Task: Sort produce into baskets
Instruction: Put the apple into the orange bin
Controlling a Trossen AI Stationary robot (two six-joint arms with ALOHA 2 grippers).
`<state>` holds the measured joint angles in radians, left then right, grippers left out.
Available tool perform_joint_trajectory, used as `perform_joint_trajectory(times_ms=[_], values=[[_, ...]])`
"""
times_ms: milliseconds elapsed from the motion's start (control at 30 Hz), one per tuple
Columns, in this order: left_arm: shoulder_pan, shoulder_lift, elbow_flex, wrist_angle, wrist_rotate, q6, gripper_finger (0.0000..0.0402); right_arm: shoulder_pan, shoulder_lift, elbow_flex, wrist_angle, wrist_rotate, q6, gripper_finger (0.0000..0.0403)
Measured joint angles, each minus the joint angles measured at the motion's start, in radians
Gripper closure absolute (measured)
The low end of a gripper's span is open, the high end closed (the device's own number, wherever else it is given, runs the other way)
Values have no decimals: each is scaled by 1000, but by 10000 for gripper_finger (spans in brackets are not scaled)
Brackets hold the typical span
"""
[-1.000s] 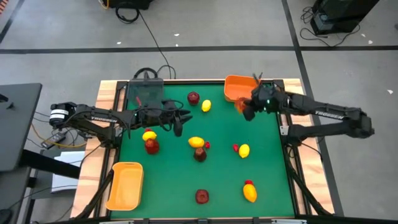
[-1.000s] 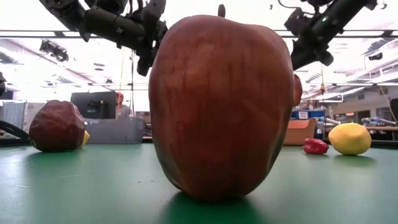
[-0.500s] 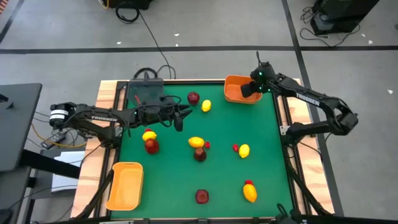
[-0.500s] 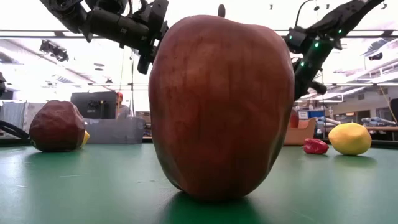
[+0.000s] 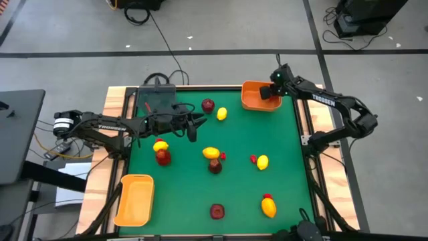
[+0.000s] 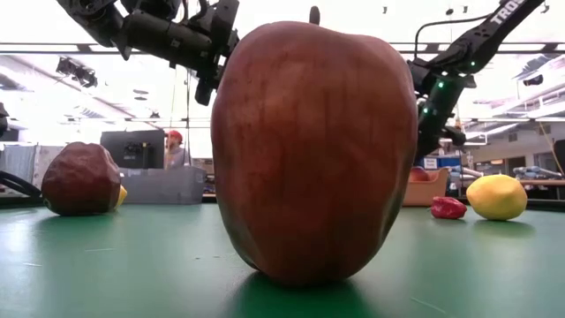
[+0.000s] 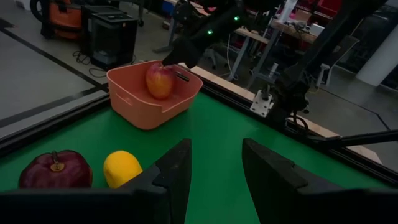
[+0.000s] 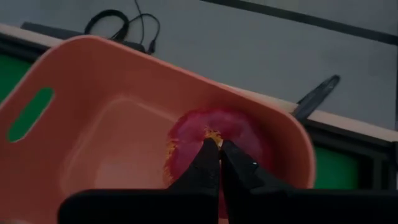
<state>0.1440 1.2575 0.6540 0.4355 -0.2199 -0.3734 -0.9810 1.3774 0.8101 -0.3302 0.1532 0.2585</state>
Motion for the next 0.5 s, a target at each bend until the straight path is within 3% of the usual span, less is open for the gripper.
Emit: perform_joint_trajectory(times_ms=[267,500], values=[[0,0,0,-1,0,-5,254,3,-23,0,-26,-17,38,301],[28,0,0,-72,-45,-141,254,38,-161,0,-2,-42,62,242]])
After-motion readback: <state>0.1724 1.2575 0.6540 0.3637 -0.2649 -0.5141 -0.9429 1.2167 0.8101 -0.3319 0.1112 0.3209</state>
